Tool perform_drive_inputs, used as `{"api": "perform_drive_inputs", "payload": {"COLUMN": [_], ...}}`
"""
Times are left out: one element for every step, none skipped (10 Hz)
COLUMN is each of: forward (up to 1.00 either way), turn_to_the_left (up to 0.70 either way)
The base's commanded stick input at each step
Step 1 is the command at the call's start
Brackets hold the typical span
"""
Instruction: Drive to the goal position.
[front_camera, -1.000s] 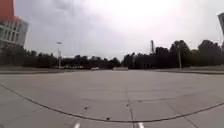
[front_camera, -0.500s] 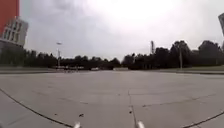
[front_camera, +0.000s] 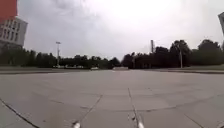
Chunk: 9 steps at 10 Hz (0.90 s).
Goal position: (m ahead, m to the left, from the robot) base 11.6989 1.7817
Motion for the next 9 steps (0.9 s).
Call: {"api": "perform_drive_inputs", "payload": {"forward": [0.5,0.5,0.5,0.5,0.5,0.5,0.5,0.5,0.5], "turn_to_the_left": [0.0,0.0,0.0,0.0,0.0,0.0,0.0,0.0,0.0]}}
